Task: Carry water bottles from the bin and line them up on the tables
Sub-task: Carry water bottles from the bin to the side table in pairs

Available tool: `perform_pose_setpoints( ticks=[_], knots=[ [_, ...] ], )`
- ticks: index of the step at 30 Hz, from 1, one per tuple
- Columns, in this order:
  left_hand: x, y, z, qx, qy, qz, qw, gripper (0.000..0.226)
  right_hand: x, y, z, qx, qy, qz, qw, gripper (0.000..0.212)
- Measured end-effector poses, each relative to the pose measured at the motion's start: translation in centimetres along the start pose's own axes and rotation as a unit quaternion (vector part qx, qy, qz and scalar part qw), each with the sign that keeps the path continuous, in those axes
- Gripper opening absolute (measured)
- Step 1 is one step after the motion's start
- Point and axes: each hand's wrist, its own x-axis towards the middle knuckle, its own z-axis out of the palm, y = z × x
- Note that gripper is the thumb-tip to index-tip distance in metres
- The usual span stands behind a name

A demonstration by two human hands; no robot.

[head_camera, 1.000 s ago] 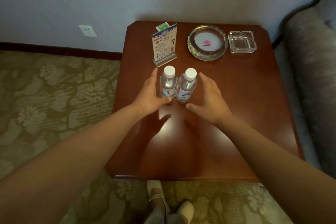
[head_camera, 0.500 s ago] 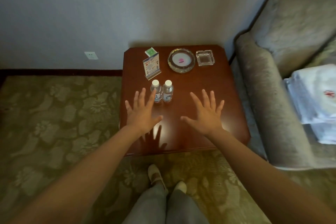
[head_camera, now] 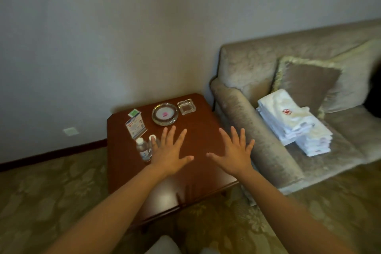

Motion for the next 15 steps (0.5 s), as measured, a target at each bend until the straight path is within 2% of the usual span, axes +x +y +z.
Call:
perform_pose_setpoints(
  ticks=[8, 15],
  knots=[
    [4.9, 9.4, -1.2, 0.032, -0.033, 0.151, 0.988, 0.087, -3.1, 8.0, -3.3, 0.065, 0.04, 0.153, 0.985, 0.094],
    [10.0, 17.9, -1.2, 0.076, -0.071, 0.31, 0.945, 0.084, -5.7, 13.6, -5.9, 0.078, 0.098, 0.303, 0.945, 0.094]
  ],
)
